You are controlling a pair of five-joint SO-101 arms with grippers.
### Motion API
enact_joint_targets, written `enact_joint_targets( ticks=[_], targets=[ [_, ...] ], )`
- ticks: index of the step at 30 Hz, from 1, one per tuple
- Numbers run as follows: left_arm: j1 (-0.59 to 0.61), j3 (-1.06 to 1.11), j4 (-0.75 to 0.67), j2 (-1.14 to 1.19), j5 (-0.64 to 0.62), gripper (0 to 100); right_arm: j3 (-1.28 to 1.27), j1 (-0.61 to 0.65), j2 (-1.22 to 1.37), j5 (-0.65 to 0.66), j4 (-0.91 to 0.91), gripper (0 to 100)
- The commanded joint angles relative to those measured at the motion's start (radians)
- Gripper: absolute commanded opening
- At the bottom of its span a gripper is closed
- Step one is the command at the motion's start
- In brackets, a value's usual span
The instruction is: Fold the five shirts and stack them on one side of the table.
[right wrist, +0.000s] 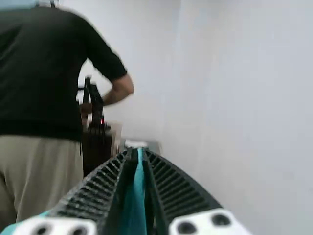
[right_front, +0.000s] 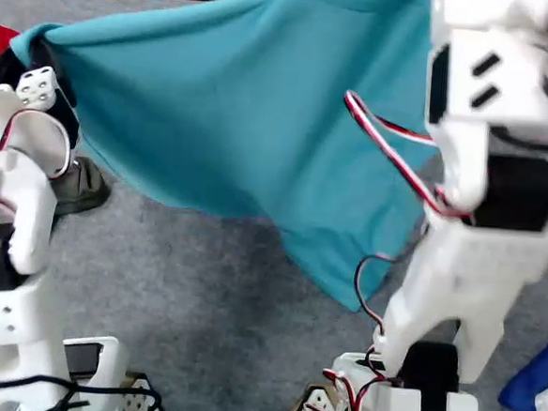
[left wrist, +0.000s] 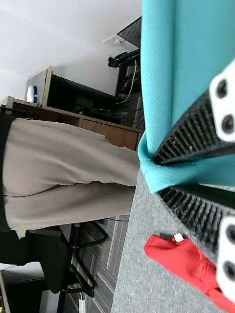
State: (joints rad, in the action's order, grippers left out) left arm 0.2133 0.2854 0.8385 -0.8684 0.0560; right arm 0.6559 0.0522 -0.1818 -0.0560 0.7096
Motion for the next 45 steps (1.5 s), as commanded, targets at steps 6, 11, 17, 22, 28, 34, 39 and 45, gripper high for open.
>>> enact_joint_targets(
  ticks=[6, 11, 17, 22, 28, 34, 39, 45],
  targets=[
    [-0.100, 0.324, -0.437, -0.001, 0.002, 2, -0.189, -0.028, 0.143, -0.003, -0.195, 0.5],
    [-0.146, 0.552, -0.795, 0.074, 0.006, 2, -0.186, -0.022, 0.232, -0.005, -0.198, 0.5],
    [-0.112, 0.482, -0.979, 0.407, 0.002, 2, -0.191, -0.013, 0.295, -0.005, -0.198, 0.5],
    [-0.089, 0.226, -0.979, 0.737, 0.000, 2, -0.186, -0.012, 0.354, -0.005, -0.198, 0.5],
    [-0.077, -0.103, -0.977, 1.056, 0.000, 2, -0.186, -0.012, 0.453, -0.005, -0.252, 0.5],
    [-0.071, -0.379, -0.977, 1.280, 0.005, 2, -0.185, 0.004, 0.595, -0.002, -0.417, 0.5],
    [-0.051, -0.591, -0.979, 1.406, 0.003, 2, -0.162, 0.016, 0.696, 0.002, -0.532, 0.5],
    [-0.020, -0.758, -0.977, 1.532, 0.005, 2, -0.036, 0.021, 0.799, 0.002, -0.537, 0.5]
  ],
)
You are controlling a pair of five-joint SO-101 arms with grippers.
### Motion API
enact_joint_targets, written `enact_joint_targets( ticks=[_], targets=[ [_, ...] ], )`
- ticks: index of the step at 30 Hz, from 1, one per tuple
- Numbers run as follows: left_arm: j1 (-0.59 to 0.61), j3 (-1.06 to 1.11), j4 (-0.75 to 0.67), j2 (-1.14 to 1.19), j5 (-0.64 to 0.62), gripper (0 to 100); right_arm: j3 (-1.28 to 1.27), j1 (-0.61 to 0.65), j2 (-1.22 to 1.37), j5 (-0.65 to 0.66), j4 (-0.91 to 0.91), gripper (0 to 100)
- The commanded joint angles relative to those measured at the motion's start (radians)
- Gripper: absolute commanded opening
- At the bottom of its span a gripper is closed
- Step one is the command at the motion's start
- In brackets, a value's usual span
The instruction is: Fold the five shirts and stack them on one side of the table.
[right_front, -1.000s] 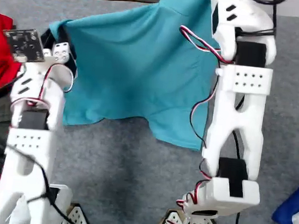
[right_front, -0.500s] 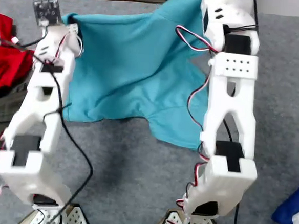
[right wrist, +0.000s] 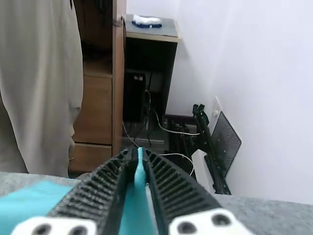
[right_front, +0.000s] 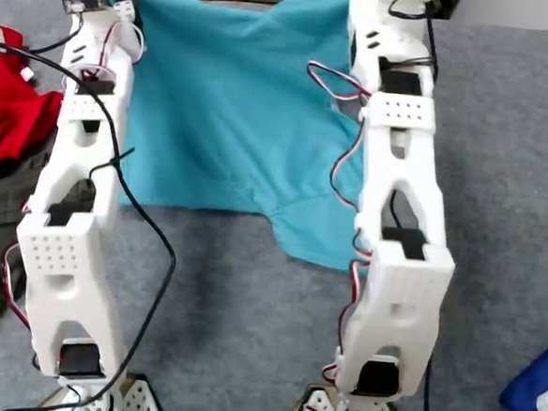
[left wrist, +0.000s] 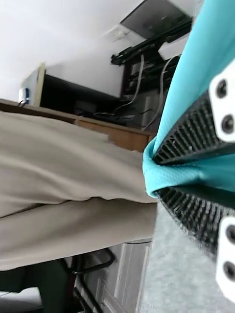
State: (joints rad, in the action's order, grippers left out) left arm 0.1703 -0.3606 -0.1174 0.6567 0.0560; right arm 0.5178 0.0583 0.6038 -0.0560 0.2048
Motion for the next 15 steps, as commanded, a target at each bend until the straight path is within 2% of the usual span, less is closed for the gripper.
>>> enact_joint_targets(
  ticks=[1, 5, 9, 15],
  targets=[
    [0.025, -0.118, -0.020, 0.018, 0.005, 2, 0.117, 0.015, 0.025, 0.002, -0.032, 0.5],
    [0.020, -0.117, 0.094, 0.031, 0.006, 2, 0.157, 0.013, 0.041, 0.002, 0.041, 0.5],
    [0.020, -0.121, 0.278, 0.031, 0.006, 2, 0.220, 0.015, 0.039, 0.002, 0.227, 0.5],
    [0.026, -0.127, 0.479, 0.028, 0.006, 2, 0.343, 0.010, 0.039, 0.003, 0.531, 0.5]
  ],
)
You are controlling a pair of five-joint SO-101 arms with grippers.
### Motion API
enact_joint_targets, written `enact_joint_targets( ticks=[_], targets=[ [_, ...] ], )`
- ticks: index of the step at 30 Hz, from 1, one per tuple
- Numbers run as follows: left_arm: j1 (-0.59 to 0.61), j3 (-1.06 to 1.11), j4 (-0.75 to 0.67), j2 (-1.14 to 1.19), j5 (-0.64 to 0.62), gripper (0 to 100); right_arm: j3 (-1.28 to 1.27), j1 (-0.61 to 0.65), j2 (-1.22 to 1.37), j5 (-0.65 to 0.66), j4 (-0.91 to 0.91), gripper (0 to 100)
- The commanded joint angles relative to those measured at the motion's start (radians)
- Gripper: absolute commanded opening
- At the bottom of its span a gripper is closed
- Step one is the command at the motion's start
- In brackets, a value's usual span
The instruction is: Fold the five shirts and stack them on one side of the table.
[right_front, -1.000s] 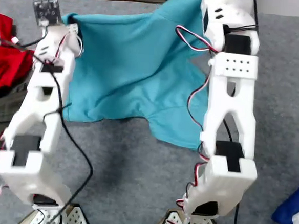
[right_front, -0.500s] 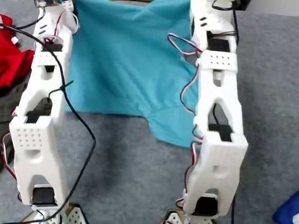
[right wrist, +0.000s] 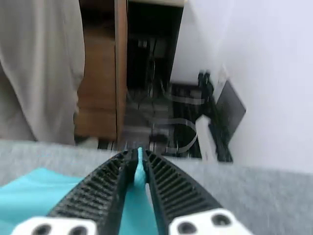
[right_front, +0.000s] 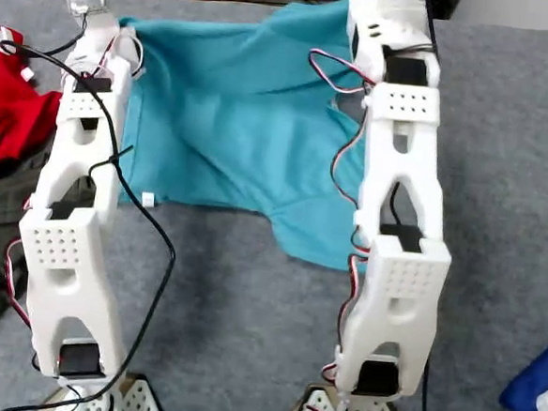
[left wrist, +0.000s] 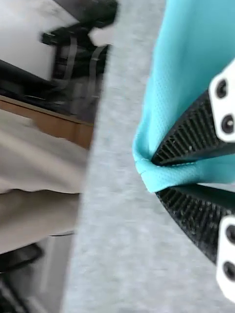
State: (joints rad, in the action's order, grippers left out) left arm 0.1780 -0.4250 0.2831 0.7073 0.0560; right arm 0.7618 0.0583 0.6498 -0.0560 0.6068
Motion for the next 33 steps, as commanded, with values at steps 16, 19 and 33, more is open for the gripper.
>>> enact_joint_targets(
  ticks=[16, 19, 33],
  targets=[
    [-0.051, -0.052, 0.789, -0.223, 0.141, 2, 0.377, 0.007, -0.004, 0.005, 0.799, 0.5],
    [-0.041, -0.052, 0.858, -0.223, 0.146, 2, 0.394, -0.004, -0.004, 0.005, 0.884, 0.5],
    [0.000, -0.052, 1.129, -0.231, 0.259, 2, 0.418, -0.079, -0.005, 0.005, 1.175, 0.5]
  ],
)
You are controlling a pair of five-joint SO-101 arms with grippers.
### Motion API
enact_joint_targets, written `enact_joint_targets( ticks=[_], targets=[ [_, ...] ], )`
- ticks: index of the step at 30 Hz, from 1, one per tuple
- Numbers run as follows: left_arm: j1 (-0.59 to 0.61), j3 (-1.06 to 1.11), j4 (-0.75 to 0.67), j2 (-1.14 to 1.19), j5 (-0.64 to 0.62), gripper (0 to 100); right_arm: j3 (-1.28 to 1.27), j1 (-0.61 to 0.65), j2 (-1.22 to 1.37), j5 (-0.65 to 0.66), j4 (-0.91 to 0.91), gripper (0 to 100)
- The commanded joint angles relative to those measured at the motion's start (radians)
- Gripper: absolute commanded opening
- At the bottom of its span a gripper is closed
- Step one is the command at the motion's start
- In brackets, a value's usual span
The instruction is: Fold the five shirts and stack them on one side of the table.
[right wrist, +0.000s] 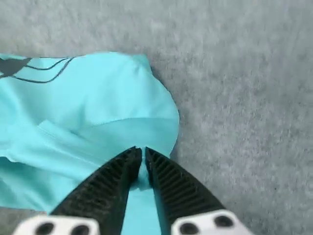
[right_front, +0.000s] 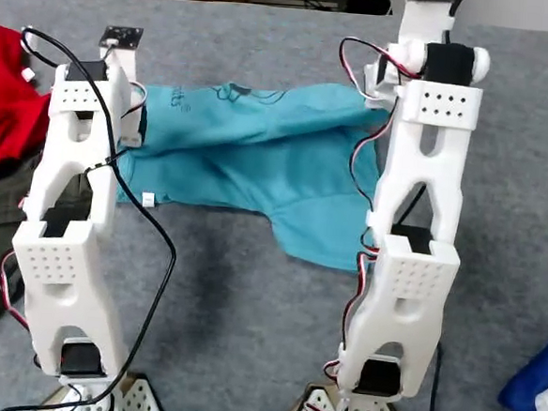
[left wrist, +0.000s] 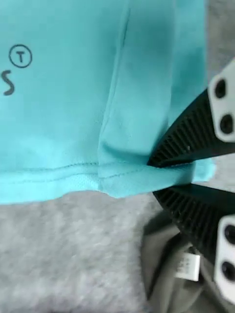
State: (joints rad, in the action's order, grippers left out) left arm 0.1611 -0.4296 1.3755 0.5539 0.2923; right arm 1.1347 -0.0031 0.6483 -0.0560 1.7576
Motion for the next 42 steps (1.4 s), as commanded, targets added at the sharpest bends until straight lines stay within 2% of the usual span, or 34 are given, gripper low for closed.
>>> enact_joint_targets(
  ticks=[1, 15, 24, 33, 36, 42],
  targets=[
    [0.018, -0.048, 0.046, -0.077, 0.023, 2, 0.045, -0.019, -0.005, 0.005, 0.025, 0.5],
    [0.032, -0.046, 0.114, -0.076, 0.049, 2, -0.013, -0.008, -0.025, 0.066, 0.029, 0.5],
    [-0.003, -0.046, 0.106, -0.070, 0.049, 2, -0.423, 0.016, -0.254, 0.089, 0.009, 0.5],
    [-0.072, -0.046, 0.107, -0.068, 0.092, 2, -0.759, -0.012, -0.404, 0.095, -0.109, 0.5],
    [-0.074, -0.046, 0.110, -0.068, 0.094, 2, -0.880, -0.013, -0.443, 0.110, -0.158, 0.5],
    [-0.037, -0.044, 0.117, -0.068, 0.175, 2, -1.089, -0.022, -0.512, 0.110, -0.295, 0.5]
  ],
)
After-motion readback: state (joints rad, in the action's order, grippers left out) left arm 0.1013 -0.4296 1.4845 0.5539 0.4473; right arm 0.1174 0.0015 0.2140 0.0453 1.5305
